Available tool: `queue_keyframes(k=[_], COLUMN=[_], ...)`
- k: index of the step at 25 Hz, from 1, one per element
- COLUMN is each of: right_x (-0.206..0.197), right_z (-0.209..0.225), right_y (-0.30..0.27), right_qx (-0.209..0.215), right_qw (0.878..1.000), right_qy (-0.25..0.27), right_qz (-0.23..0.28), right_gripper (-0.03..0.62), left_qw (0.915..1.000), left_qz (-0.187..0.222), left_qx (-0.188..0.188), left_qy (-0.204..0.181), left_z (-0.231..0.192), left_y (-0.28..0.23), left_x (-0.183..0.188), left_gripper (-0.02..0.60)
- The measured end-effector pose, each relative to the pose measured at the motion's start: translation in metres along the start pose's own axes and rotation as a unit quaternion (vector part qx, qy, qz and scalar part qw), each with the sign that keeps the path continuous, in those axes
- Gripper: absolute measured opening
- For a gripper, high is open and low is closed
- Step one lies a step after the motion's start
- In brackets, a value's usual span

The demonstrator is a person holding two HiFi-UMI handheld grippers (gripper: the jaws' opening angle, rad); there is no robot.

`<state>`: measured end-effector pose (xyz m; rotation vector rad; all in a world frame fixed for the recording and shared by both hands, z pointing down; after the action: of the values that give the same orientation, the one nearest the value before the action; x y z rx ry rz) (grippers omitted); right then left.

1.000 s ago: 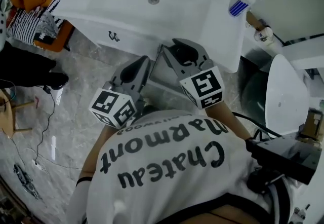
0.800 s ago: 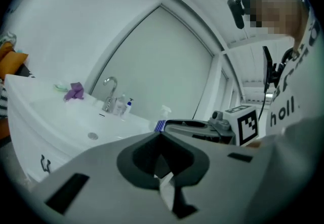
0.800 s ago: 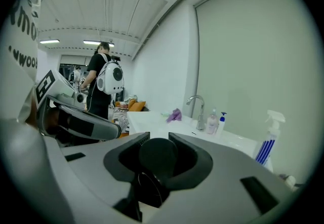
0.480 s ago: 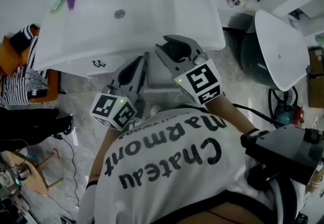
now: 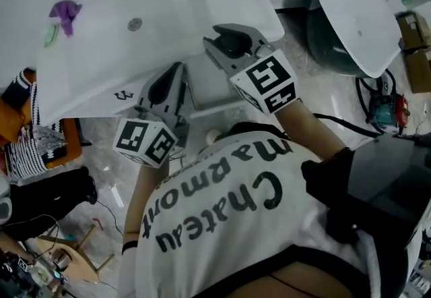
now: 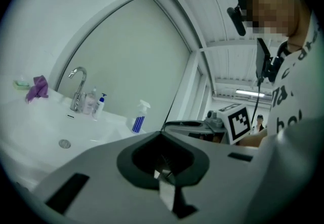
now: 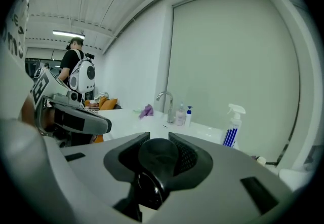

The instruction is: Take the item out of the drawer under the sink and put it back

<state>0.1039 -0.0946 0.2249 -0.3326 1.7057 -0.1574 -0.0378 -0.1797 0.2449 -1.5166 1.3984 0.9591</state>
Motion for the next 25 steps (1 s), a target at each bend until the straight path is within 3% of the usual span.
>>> queue_keyframes(k=[5,11,21,25], right_x=[0.006,0.013,0.009,0.005], right_z=[0.009,0.017,0.047,0.073], right_y=[-0.003,-0.012,-0.027,-0.033], right_qx=[-0.021,-0.022,-0.002,-0.005], right_qw=[1.000,0.999,1.000,1.000], right_qy=[0.016,0.022,0.020,0.007], right_qz=[0.000,0.011,0.020,0.020], right_gripper=[0.120,0.120,0.120,0.120], left_qw=[0.9988,0.9983,0.9977,0.9983], left_qz=[-0.024,-0.019,-0.035,-0.037], left_qx=[-0.028,-0.015,0.015,0.024], left_qy=[-0.034,-0.053,-0.056,-0.038], left_z=[0.006,0.009,0.004,0.001], left_y=[-0.015,-0.018,-0.039,-0.065], left_x=[0.016,0.027,0.029,0.027], left_gripper=[0.009,0.009,0.009,0.009])
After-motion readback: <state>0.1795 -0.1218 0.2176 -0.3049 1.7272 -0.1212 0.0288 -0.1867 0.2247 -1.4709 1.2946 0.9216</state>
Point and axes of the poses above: the fingertips, and each gripper's own axes: y backward along the fingers, z to its right, x out of its top, the point moved 7 cm from there along y, backward along the fingers, and after that the axes turned 2 degrees about y, right-handed, at the moved point
